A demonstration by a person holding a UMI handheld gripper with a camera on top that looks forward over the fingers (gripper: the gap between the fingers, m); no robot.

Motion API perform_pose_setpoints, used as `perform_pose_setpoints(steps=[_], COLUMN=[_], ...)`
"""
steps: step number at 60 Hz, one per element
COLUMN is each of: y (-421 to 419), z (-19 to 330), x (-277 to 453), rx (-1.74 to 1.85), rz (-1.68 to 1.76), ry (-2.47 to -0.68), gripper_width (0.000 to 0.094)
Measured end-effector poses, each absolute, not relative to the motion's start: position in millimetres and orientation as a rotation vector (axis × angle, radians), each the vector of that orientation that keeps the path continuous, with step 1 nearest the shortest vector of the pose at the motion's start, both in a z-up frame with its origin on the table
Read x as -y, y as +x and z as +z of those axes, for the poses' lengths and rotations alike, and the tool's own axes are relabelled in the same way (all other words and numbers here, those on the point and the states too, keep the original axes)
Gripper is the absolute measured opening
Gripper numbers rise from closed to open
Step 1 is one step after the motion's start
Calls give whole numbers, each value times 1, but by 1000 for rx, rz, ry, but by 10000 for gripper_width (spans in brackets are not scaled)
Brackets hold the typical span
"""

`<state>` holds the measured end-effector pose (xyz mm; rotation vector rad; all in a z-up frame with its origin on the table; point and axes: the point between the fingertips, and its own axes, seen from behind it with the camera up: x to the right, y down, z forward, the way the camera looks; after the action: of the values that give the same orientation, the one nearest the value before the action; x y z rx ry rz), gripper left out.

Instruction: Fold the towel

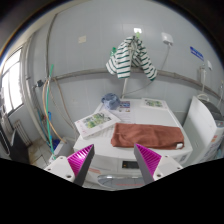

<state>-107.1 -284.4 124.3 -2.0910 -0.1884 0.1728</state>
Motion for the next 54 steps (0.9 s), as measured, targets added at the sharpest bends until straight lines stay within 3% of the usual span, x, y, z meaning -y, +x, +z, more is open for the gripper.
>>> perform_pose_setpoints(steps=[14, 22, 24, 28, 29, 42, 54], y=[-150, -142, -138, -117, -114, -121, -39], z=[48, 4, -12, -9, -7, -6, 94], x=[173, 124, 122, 109, 106, 104, 101], rx=[274, 282, 291, 299, 302, 353, 287], rz=[181, 134, 120, 17, -5, 84, 43], ry=[-2153, -2214, -2253, -2212, -2188, -2172, -2017], gripper_width=[808, 730, 487, 0, 46, 9, 9])
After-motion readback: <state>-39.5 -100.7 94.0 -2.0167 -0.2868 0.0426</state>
